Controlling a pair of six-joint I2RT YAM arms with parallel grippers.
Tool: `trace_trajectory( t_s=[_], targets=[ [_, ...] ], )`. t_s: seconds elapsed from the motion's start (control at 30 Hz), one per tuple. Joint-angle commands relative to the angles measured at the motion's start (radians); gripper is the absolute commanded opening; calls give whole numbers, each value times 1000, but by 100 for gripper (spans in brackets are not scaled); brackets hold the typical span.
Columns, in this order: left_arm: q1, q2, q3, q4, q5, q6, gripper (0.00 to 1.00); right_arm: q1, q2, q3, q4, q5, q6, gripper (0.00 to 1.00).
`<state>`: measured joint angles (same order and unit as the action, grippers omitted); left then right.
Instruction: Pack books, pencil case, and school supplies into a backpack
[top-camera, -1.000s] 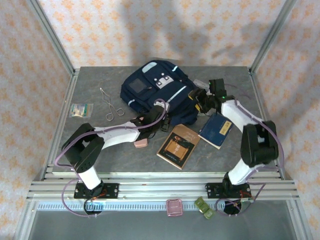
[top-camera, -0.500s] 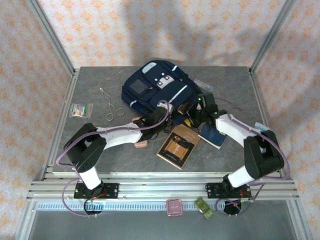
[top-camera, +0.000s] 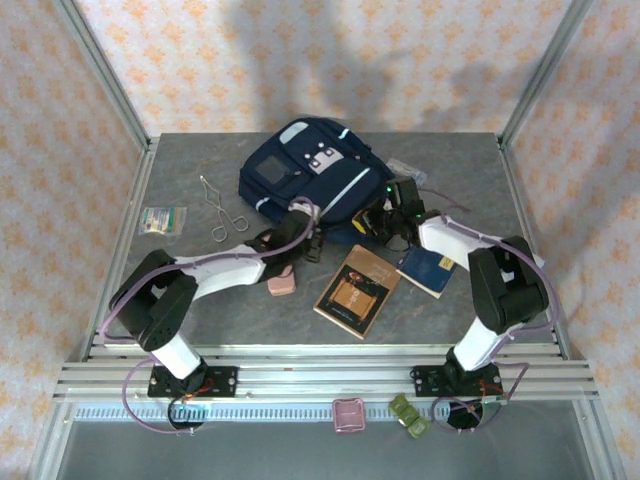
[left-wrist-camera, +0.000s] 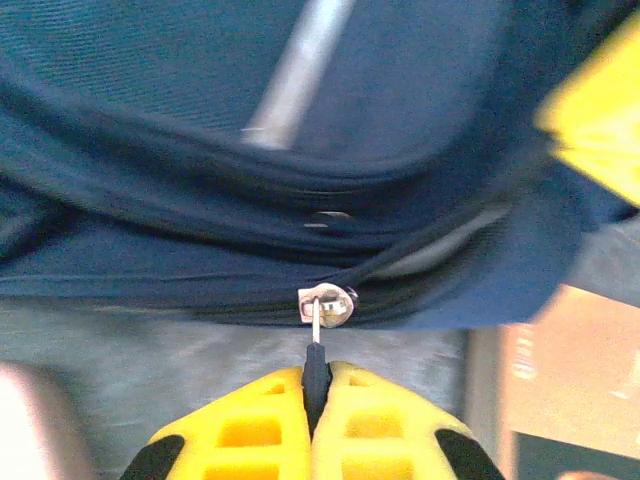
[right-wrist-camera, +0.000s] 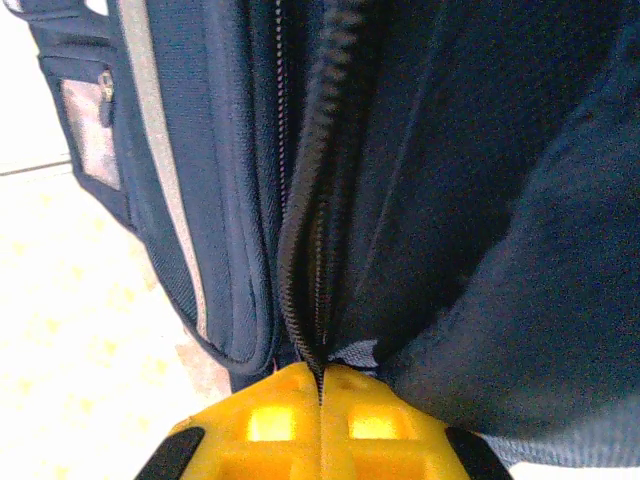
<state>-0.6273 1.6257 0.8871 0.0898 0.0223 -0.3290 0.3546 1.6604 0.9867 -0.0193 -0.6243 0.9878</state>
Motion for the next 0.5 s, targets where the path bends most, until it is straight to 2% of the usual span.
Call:
trace_trajectory(
  t_s=[0.0,0.17,0.47],
  targets=[
    [127,-43,-17,-30,-50,14,0,-27,-51,-32,53,78,22,0],
    [233,-1,31,-73,-82,4,0,-12,-37,-22,86,57,31,0],
    [272,56,117,-134,-174,-25,0,35,101,159,115,18,19,0]
  ],
)
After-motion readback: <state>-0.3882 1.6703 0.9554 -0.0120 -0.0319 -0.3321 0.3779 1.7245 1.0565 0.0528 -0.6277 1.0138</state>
